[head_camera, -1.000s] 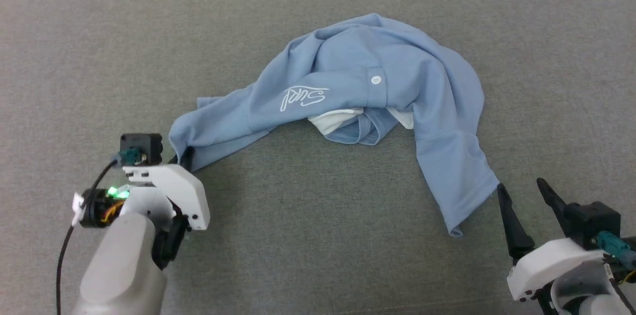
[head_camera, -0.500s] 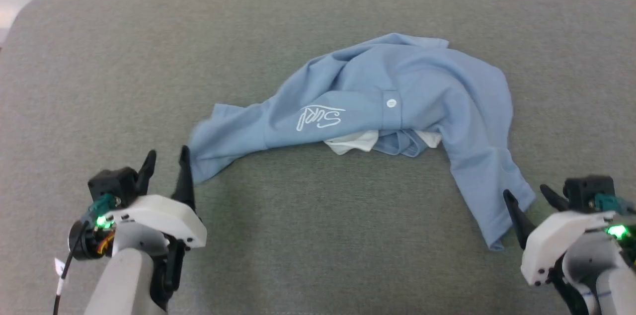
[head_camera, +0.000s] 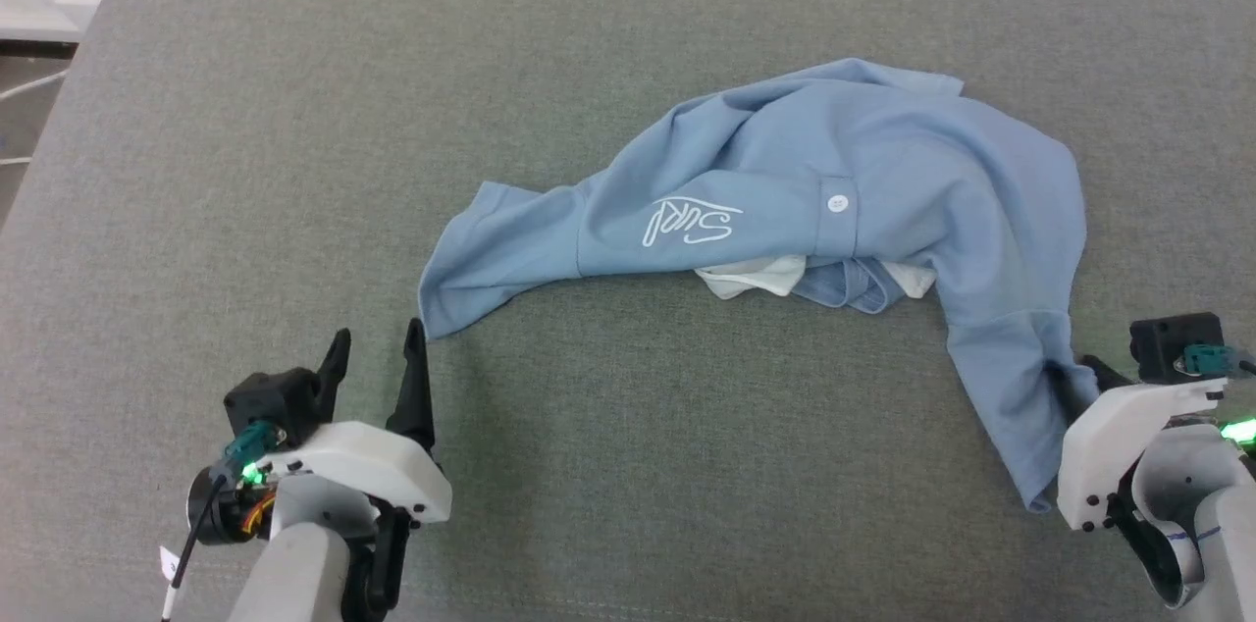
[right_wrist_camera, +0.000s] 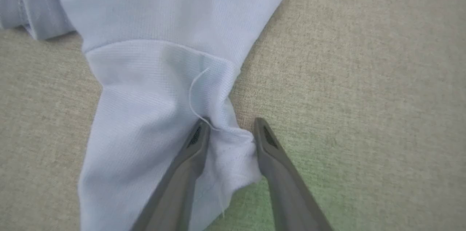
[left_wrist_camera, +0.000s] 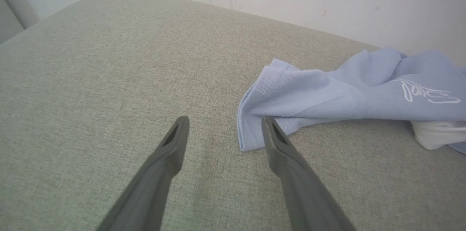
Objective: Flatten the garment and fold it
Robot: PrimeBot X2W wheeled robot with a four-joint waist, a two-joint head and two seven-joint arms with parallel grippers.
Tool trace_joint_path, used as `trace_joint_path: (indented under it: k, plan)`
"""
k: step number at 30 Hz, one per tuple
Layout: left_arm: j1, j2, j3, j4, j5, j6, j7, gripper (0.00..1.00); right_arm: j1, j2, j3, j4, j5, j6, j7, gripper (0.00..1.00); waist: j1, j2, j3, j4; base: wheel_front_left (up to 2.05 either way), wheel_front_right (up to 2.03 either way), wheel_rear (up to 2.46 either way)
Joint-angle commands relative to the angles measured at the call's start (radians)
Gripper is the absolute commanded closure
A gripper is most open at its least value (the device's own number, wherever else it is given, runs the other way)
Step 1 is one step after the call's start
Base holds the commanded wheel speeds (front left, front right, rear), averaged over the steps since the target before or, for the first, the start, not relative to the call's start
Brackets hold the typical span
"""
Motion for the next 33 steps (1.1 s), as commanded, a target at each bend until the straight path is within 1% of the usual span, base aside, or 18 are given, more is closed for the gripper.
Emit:
trace_joint_path:
  k: [1,5,9,12,15,17,19,22,25,27,29,33]
  plan:
    - [0.013,-0.003,-0.001,0.003,-0.009,0.008,-0.008,0.0,0.002,-0.002,-0.003,0.009,-0.01,-0.002,-0.006,1.0,-0.0001,0.0,-0.006,-0.004,0.0,0.0,0.0]
    - [0.03,0.003,0.008,0.014,-0.017,0.014,-0.015,0.0,0.016,-0.016,-0.034,-0.062,-0.025,-0.002,-0.045,1.0,-0.0001,0.0,-0.03,-0.024,0.0,0.0,0.0]
    - [0.041,0.005,0.014,0.022,-0.027,0.014,-0.023,0.0,0.051,-0.036,-0.047,-0.207,-0.015,-0.002,-0.037,1.0,-0.0001,0.0,-0.052,-0.048,0.0,0.0,0.0]
    - [0.043,0.001,0.01,0.019,-0.03,0.015,-0.024,0.0,0.088,-0.053,-0.064,-0.331,0.015,-0.002,0.01,1.0,-0.0001,0.0,-0.055,-0.057,0.0,0.0,0.0]
    - [0.038,0.0,0.004,0.017,-0.032,0.012,-0.025,0.0,0.124,-0.064,-0.089,-0.439,0.04,-0.002,0.081,1.0,-0.0001,0.0,-0.048,-0.057,0.0,0.0,0.0]
    - [0.032,0.0,0.001,0.014,-0.033,0.01,-0.026,0.0,0.13,-0.062,-0.114,-0.495,0.069,-0.002,0.126,1.0,-0.0001,0.0,-0.036,-0.053,0.0,0.0,0.0]
    - [0.023,0.0,-0.004,0.012,-0.031,0.009,-0.025,0.0,0.121,-0.068,-0.145,-0.524,0.088,-0.002,0.176,1.0,-0.0001,0.0,-0.02,-0.045,0.0,0.0,0.0]
    - [0.01,0.001,-0.012,0.01,-0.028,0.008,-0.023,0.0,0.095,-0.096,-0.173,-0.511,0.12,-0.002,0.256,1.0,-0.0001,0.0,0.004,-0.024,0.0,0.0,0.0]
    - [-0.005,0.006,-0.017,0.006,-0.024,0.008,-0.02,0.0,0.031,-0.126,-0.189,-0.441,0.16,-0.002,0.299,1.0,-0.0001,0.0,0.034,-0.002,0.0,0.0,0.0]
    - [-0.016,0.009,-0.022,0.009,-0.023,0.004,-0.018,0.0,-0.023,-0.153,-0.185,-0.364,0.165,-0.002,0.304,1.0,-0.0001,0.0,0.053,0.015,0.0,0.0,0.0]
    - [-0.026,0.009,-0.029,0.009,-0.02,0.002,-0.016,0.0,-0.084,-0.166,-0.181,-0.272,0.172,-0.002,0.299,1.0,-0.0001,0.0,0.068,0.032,0.0,0.0,0.0]
    - [-0.046,0.009,-0.04,0.015,-0.02,-0.007,-0.016,0.0,-0.209,-0.211,-0.168,-0.087,0.139,-0.002,0.231,1.0,-0.0001,0.0,0.094,0.069,0.0,0.0,0.0]
